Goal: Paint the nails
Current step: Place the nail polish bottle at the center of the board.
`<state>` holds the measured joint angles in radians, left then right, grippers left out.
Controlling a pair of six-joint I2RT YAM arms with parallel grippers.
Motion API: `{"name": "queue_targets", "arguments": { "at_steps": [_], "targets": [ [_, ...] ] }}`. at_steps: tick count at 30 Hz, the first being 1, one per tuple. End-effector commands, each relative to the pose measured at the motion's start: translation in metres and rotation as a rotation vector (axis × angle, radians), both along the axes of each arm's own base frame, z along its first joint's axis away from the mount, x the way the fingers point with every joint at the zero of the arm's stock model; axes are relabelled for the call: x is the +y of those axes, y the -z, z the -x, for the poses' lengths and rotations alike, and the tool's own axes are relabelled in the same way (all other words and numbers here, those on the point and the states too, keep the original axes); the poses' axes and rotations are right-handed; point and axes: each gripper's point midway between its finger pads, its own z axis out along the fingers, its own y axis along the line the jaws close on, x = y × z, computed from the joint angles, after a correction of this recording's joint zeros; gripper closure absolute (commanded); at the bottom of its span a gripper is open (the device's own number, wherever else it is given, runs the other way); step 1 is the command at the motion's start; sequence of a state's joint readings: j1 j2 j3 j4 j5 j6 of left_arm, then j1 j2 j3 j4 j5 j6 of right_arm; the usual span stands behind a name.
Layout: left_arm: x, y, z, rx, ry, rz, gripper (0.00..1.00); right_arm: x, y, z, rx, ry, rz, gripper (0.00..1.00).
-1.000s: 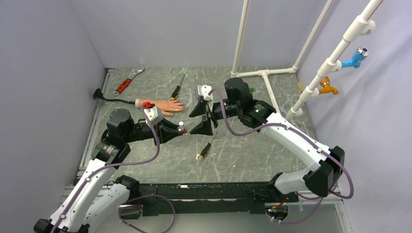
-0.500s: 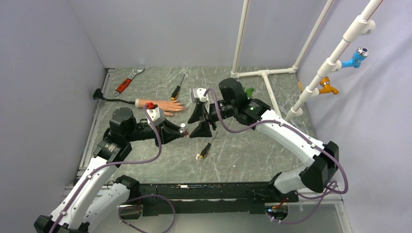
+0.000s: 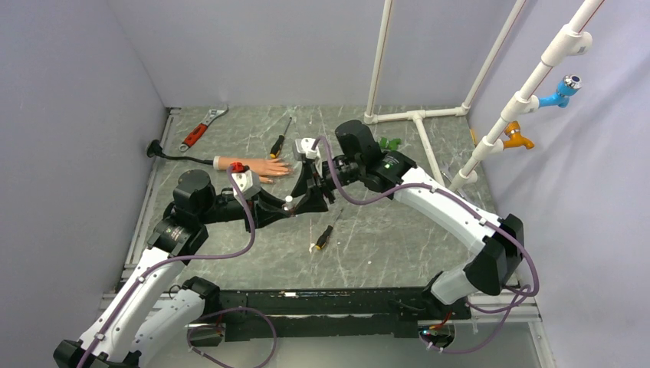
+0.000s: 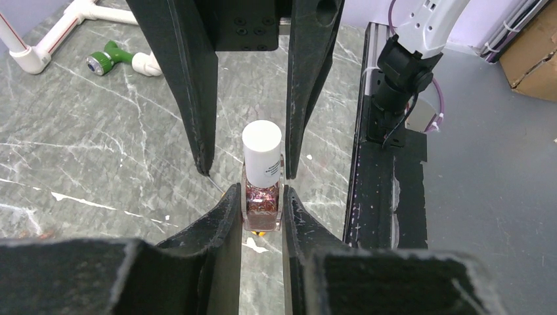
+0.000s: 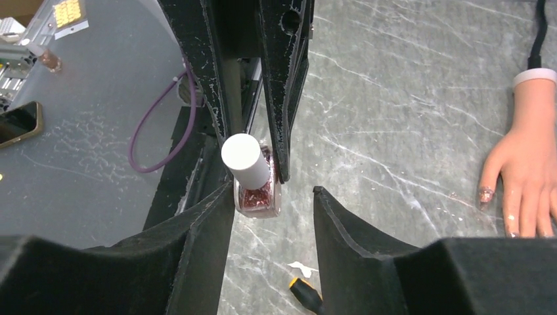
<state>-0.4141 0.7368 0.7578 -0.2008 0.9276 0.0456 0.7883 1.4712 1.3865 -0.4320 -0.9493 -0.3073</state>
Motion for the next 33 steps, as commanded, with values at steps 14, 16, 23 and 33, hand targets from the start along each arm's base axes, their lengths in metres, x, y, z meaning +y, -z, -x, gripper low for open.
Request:
{"name": "queue_targets", "arguments": {
  "at_steps": [14, 16, 23, 33],
  "targets": [
    [0.0006, -0.0252, -0.0017, -0.094, -0.009, 0.028, 1.00, 0.0050, -0.0056, 0.0047, -0.052, -0.034, 0.010, 0.73],
    [0.0003, -0.0251, -0.0013, -0.092, -0.006, 0.028, 1.00, 0.0049, -0.0058, 0.0058, -0.054, -0.038, 0.009, 0.69],
    [0.0000, -0.0247, -0.0018, -0.090, -0.006, 0.028, 1.00, 0.0049, -0.0054, 0.0079, -0.056, -0.051, 0.009, 0.62],
    [-0.0002, -0.0244, -0.0020, -0.089, -0.004, 0.028, 1.00, 0.0077, -0.0056, 0.0107, -0.054, -0.060, 0.009, 0.63]
  ]
}}
